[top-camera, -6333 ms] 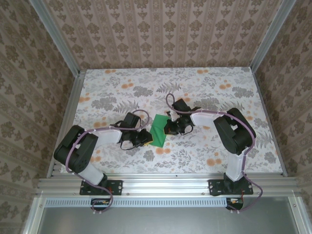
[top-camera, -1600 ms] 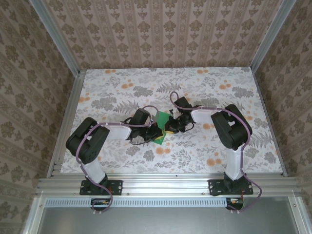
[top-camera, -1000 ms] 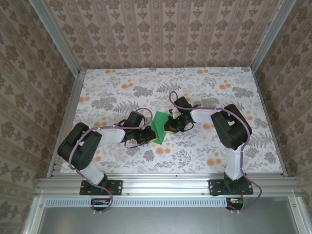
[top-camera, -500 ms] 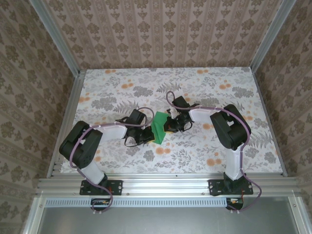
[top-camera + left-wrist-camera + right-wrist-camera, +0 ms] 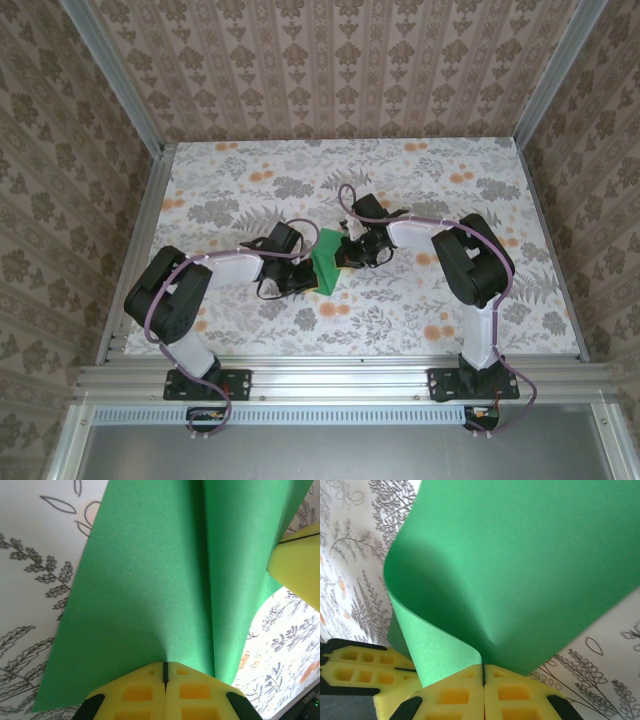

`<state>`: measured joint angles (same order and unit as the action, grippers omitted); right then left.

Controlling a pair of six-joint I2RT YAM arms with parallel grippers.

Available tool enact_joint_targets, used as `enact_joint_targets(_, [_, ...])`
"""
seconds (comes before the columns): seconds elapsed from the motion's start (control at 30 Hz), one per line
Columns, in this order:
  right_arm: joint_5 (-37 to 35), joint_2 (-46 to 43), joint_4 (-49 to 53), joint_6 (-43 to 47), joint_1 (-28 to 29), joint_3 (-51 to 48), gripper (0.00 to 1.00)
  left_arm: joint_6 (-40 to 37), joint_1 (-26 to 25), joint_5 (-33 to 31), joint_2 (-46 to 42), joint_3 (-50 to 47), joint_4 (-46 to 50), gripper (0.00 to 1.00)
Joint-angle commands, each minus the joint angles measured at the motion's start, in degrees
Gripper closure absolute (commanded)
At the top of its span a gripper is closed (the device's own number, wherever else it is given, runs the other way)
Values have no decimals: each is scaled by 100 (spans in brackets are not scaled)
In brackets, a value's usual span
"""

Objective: Fold a paper plane with a square sheet of paper (pick it up from the middle)
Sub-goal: Fold the triangle a second time at the center of the table.

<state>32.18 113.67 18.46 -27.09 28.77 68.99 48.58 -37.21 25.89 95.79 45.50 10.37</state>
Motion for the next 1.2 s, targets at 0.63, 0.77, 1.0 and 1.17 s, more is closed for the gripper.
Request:
enact_joint_targets(0.63, [-79,243,329,255,58,238,92,-147,-78,-93,57,81,422,100])
enact_joint_targets(0.77, [-98,291,335,261,59,255,92,-156,-82,-94,34,85,437,100])
enact_joint_targets(1.0, [-180,316,373,286,60,273,92,-156,-76,-87,16,67,439,100])
enact_joint_targets(1.17, [-311,353,495,336,58,273,92,-101,-76,78,-227,82,171,100])
